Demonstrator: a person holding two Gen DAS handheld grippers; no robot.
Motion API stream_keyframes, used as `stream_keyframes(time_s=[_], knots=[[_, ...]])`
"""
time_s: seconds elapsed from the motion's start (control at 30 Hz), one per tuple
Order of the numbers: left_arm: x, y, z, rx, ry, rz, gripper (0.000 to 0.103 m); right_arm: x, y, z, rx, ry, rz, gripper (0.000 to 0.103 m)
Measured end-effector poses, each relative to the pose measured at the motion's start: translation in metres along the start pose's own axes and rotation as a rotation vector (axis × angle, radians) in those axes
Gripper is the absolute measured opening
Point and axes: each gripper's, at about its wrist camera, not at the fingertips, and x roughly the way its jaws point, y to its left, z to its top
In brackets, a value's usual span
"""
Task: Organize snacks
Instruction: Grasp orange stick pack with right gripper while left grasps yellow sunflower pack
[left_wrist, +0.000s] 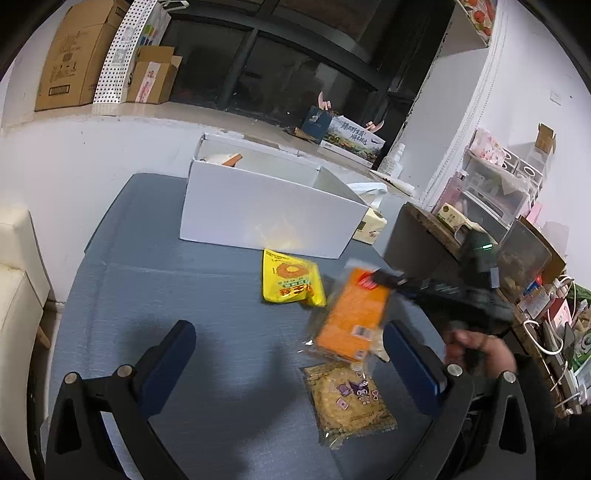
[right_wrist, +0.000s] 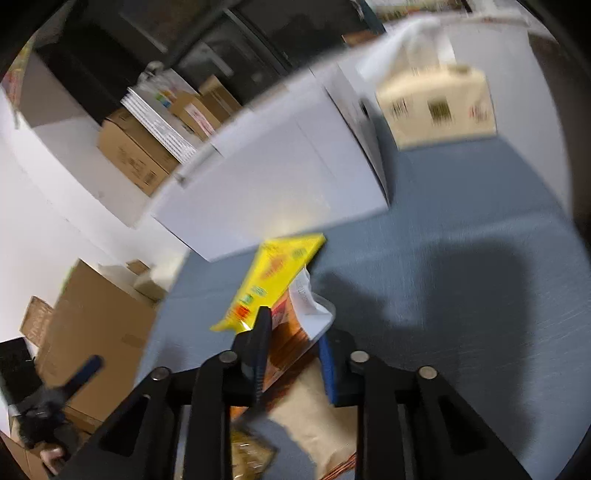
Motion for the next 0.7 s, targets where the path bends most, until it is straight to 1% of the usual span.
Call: stream_keyframes(time_s=[0.1,0.2,0.27,0.3,0.37,0.43,0.53,0.67,0.7], knots=[[0.014,-0.007,0.007,0.03,0.017,0.001,0.103,-0.03,0.023,0.008,-0.086,-0.064,-0.03,0.015],[0.034,-0.015,0.016,0.074,0.048,0.004,0.103,-0.055,0.046,0.012,-0.187,-0.097,-0.079,0.012],[0.056,-0.023,0.024,0.123,0.082,0.006,0.103,-0.073,0.059,0.011,-0.239,-0.12,-0.112,0.012],[0.072,-0.027,0.029,0.16,0.104,0.022,0.103,-0.082,0.063,0.01,-0.256,-0.136,-0.124,0.012],[0.096,-0.033,0.035,0.202,0.141,0.039,0.103,-0.101,0.068,0.006,-0.267,-0.174,-0.137,0.012],[0.119,-0.037,0.041,0.222,0.172,0.037,0.103,-0.118,0.068,0.002,-0.267,-0.201,-0.147,0.012],[0.148,-0.041,0.046,0.242,0.198,0.057,0.103,-0.141,0.069,-0.006,-0.277,-0.239,-0.184,0.012],[0.187,-0.04,0.049,0.245,0.261,0.087,0.103,-0.163,0.063,-0.008,-0.265,-0.261,-0.188,0.012],[0.197,-0.039,0.048,0.252,0.276,0.108,0.103,-0.166,0.061,-0.009,-0.26,-0.267,-0.192,0.012]])
